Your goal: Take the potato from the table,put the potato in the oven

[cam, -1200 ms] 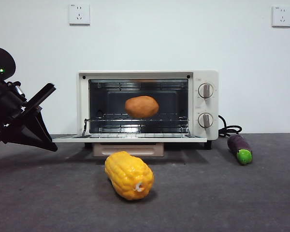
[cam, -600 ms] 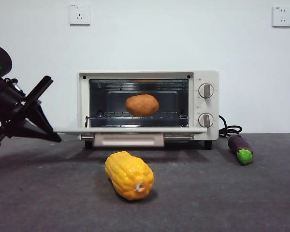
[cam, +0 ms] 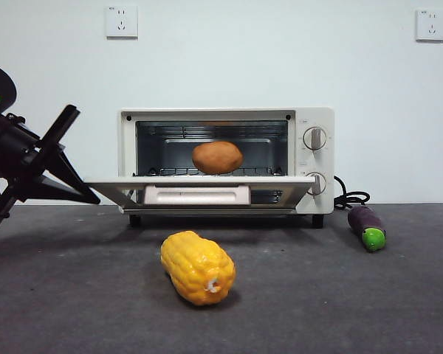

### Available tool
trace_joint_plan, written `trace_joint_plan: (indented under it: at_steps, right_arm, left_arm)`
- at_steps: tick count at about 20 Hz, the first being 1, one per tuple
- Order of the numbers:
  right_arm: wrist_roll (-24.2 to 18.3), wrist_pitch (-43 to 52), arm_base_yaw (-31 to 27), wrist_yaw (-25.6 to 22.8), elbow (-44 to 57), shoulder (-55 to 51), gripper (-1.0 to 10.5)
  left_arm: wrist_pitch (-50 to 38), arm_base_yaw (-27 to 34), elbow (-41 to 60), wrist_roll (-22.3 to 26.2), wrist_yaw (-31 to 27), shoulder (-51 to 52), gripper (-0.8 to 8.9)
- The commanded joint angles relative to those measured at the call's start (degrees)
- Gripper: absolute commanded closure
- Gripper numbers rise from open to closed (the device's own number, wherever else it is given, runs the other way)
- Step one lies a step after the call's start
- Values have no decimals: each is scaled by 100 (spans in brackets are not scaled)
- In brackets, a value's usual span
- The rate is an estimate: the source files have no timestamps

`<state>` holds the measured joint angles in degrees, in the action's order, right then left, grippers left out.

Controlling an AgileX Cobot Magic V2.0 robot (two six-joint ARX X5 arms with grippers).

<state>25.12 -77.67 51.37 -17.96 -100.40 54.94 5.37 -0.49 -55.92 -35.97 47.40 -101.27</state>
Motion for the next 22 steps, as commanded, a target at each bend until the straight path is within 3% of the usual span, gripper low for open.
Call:
trace_joint_plan:
  at_steps: [1,17,22]
  right_arm:
    - [76,-127,4,17,9,-9,946]
    - [190,-127,4,15,9,-9,946]
    - [199,-127,4,15,9,-9,946]
  left_arm:
    - [-385,52,-11,-358,365,-31,821]
    - [-1827,120,-42,-1794,555,-31,821]
    - [-1921,120,-210,-1923,551,-31,821]
